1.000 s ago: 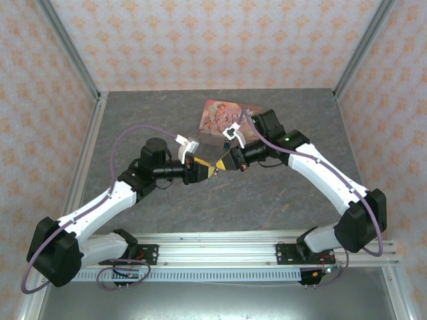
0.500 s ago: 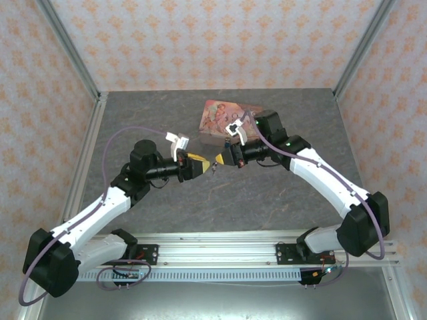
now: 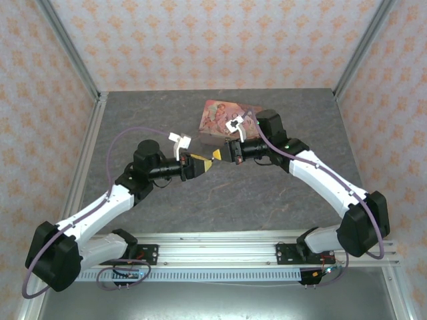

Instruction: Unlock the padlock with the key

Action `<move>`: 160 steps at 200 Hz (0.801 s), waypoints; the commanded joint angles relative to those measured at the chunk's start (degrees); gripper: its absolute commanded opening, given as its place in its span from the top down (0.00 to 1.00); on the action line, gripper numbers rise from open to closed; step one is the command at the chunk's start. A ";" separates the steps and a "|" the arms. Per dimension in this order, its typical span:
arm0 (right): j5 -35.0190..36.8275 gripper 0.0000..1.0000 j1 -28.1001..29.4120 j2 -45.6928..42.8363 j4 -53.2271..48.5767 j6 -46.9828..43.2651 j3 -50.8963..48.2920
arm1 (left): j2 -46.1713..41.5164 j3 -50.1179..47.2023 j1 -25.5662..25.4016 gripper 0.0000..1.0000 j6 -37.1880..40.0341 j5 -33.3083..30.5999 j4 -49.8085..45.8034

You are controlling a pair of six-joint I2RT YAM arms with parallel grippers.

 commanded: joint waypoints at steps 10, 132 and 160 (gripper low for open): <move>-1.82 1.00 -0.35 -1.44 3.87 1.47 -0.88 | 1.16 1.49 -0.53 0.68 -2.08 1.90 3.68; -1.94 1.00 -0.30 -1.07 4.66 1.94 -2.11 | 0.59 2.03 -0.89 1.00 0.91 -0.16 1.48; -0.07 0.98 -0.35 -0.82 3.39 1.89 -1.81 | -0.36 2.03 -0.90 1.00 2.24 -1.24 -0.52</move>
